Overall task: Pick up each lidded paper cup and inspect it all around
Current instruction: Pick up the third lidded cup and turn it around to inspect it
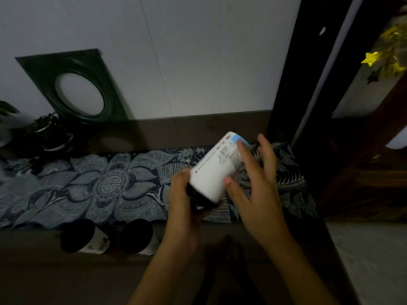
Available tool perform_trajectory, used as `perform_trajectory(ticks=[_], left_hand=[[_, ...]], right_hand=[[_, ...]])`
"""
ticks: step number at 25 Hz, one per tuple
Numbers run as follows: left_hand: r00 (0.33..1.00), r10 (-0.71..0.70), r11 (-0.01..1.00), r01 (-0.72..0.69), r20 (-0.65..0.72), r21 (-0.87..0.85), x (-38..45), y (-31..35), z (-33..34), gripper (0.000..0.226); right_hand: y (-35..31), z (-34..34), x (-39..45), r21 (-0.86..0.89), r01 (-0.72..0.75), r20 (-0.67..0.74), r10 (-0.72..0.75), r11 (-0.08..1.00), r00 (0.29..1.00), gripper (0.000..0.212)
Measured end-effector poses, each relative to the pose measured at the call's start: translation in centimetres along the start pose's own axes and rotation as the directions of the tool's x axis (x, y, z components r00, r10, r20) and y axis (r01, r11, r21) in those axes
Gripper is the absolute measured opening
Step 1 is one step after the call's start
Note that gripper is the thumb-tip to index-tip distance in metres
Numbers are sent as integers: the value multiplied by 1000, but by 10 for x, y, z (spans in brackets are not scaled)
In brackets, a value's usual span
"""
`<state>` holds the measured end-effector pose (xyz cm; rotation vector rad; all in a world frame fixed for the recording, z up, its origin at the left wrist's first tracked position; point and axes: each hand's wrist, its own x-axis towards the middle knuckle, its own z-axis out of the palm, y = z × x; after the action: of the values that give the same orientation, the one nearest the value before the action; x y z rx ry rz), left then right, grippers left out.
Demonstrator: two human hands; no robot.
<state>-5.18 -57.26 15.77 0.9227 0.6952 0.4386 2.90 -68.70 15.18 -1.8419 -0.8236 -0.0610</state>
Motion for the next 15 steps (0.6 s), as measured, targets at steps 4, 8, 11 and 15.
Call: perform_trajectory(ticks=[4, 8, 11, 15], left_hand=[[998, 63, 992, -62, -3, 107, 3, -2, -2, 49], [991, 91, 978, -108, 102, 177, 1, -6, -11, 64], [983, 76, 980, -105, 170, 171, 3, -13, -25, 50], [984, 37, 980, -70, 175, 186, 12, -34, -45, 40]], right_hand=[[11, 9, -13, -117, 24, 253, 6, 993, 968, 78], [16, 6, -19, 51, -134, 252, 117, 990, 961, 76], [18, -1, -20, 224, -301, 244, 246, 927, 938, 56], [34, 6, -29, 285, -512, 352, 409, 810, 842, 38]])
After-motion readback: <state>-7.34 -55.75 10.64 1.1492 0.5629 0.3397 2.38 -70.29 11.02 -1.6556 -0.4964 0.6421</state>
